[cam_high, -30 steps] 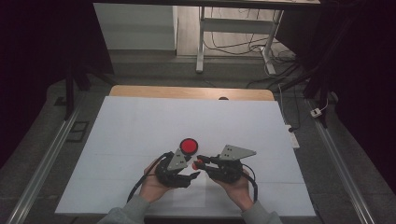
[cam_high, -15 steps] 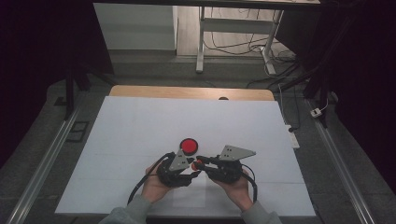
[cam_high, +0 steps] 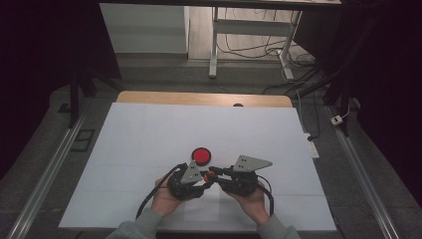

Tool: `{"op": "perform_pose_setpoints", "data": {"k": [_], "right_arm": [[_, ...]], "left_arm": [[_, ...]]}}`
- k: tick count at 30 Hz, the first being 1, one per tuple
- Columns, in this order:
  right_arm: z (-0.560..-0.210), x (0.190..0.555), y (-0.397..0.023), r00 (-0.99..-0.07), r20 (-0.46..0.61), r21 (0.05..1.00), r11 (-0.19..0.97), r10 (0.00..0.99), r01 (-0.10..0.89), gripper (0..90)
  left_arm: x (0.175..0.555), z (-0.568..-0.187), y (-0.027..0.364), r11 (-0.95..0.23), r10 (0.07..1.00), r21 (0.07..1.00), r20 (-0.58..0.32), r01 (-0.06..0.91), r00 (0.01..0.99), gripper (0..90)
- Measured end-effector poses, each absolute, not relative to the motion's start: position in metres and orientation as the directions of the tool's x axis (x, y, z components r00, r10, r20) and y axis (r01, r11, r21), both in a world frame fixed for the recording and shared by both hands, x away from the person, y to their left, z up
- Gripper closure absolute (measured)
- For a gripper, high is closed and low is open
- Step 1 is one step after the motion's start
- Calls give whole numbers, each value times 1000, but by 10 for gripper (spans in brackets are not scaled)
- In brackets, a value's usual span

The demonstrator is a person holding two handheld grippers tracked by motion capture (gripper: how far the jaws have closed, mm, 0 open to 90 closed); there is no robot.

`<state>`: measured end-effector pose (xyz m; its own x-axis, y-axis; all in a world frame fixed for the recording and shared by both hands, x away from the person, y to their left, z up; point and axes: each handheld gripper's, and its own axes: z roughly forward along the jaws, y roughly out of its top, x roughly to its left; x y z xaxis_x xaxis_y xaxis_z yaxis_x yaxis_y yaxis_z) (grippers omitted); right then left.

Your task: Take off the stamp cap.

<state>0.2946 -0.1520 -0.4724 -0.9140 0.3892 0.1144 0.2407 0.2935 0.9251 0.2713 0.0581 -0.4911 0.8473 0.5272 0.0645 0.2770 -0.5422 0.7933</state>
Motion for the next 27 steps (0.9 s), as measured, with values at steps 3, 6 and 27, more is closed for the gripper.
{"op": "perform_pose_setpoints", "data": {"k": [3,6,27], "right_arm": [[-472,295,-152,-914,114,926,293,389,240,723],[-473,295,-152,-914,114,925,293,388,240,722],[-475,294,-149,-915,104,920,311,391,238,724]], "left_arm": [[271,-491,58,-546,523,792,67,273,850,634],[271,-491,58,-550,522,790,71,271,850,635],[270,-493,58,-584,516,768,102,263,850,652]]}}
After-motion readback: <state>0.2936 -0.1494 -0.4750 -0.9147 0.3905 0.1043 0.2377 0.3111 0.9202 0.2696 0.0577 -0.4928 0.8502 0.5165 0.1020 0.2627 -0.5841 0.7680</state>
